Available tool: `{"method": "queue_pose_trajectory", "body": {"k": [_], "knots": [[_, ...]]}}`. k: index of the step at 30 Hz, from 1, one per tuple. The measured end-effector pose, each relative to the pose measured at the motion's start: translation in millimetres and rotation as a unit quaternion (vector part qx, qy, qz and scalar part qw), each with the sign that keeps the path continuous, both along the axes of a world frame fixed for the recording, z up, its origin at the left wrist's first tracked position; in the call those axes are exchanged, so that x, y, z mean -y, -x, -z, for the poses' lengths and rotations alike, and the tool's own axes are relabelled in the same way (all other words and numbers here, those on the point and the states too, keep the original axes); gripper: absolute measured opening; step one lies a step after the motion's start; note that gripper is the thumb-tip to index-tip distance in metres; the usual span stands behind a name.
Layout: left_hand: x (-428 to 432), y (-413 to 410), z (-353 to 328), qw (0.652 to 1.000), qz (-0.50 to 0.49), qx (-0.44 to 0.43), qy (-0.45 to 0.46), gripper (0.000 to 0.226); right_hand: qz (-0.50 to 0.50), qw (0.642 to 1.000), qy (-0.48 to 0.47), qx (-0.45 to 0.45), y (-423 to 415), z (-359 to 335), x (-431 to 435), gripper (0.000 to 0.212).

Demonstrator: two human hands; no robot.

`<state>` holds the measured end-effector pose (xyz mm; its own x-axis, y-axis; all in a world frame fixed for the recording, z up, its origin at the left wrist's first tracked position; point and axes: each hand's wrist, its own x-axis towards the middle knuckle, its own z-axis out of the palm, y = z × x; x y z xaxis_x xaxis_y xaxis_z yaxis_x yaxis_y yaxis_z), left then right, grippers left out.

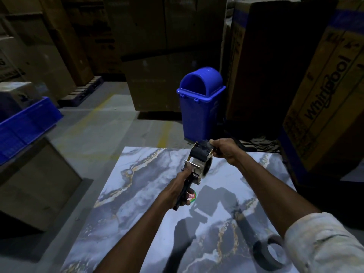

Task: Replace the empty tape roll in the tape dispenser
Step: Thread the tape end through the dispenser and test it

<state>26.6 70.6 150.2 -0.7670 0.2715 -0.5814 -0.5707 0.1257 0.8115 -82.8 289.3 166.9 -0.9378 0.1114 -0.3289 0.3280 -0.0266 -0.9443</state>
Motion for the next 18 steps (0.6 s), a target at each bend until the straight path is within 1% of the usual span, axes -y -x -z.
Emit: {"method": "queue_pose_trajectory", "body": {"k": [4,6,8,10,12,15,18], "knots": [[-1.0,2.3,-5.7,0.999,0.006,0.021,0.037,0.085,-0.004,1.000,0.011,0.011,-4.9,3.2,8.2,0.011],[-6.4,-1.0,-2.4,1.000,-0.020,0.012,0.019,0.078,0.012,1.000,0.017,0.021,-5.4,3.6,13.0,0.008],[-9.5,-3.5,1.8,0.999,-0.032,0.006,0.011,0.078,0.024,0.999,0.029,0.039,-5.1,1.8,14.7,0.009],[-8.8,-5.1,6.0,0.999,-0.036,-0.004,0.032,0.086,0.016,0.997,0.039,0.066,-6.5,-3.3,11.6,0.005],[-4.6,-5.0,9.0,0.998,-0.042,-0.017,0.049,0.086,-0.006,0.993,0.057,0.099,-8.5,-10.1,8.2,0.009],[2.7,-5.2,12.4,0.999,-0.027,-0.021,0.036,0.080,-0.026,0.985,0.075,0.155,-8.5,-16.7,6.1,0.013],[8.3,-5.4,14.8,1.000,-0.020,-0.011,0.017,0.085,-0.029,0.974,0.102,0.199,-9.3,-18.9,5.6,0.015]]}}
